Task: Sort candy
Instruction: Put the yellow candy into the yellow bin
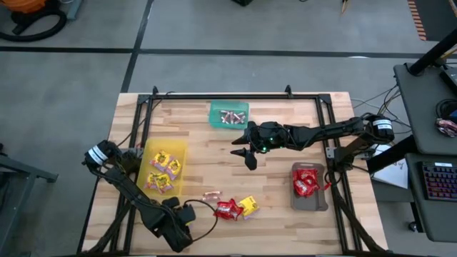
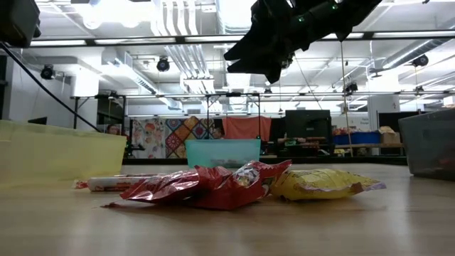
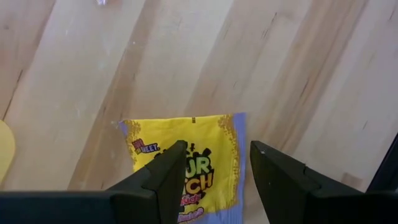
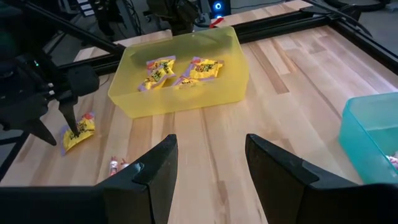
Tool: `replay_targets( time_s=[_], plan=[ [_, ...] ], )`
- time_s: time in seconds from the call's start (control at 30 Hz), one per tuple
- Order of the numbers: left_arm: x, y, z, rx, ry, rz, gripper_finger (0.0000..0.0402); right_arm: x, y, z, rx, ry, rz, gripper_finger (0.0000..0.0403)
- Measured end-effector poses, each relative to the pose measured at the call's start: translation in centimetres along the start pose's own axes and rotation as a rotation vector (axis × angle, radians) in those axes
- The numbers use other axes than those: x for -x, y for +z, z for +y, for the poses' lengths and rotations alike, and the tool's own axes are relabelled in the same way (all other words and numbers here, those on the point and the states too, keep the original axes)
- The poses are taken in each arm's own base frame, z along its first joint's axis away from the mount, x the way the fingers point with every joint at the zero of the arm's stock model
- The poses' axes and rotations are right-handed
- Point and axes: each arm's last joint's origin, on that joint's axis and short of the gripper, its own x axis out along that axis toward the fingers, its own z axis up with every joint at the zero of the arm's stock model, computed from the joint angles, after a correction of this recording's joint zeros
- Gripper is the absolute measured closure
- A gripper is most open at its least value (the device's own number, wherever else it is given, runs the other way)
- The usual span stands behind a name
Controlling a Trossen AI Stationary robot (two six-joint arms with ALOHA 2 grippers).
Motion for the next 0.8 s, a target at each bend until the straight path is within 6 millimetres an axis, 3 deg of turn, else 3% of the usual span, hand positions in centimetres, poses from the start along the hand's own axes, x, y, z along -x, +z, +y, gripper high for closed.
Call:
replay_targets(
  time_s=[0.3,0.57,0.8],
  plan=[
    [-0.1,0.1,-0.1,0.005,-0.005,-0.041,0.0239,0.0,0.0,0.0,0.007,0.000,0.000,0.0223],
    [-1.8,0.0,-0.7,0.008,-0.018,-0.045,0.0239,0.0,0.0,0.0,0.006,0.000,0.001,0.0223],
    [-2.0,0.1,-1.0,0.028,-0.032,-0.055,0.0243,0.0,0.0,0.2,0.008,0.005,0.001,0.0223]
  ],
)
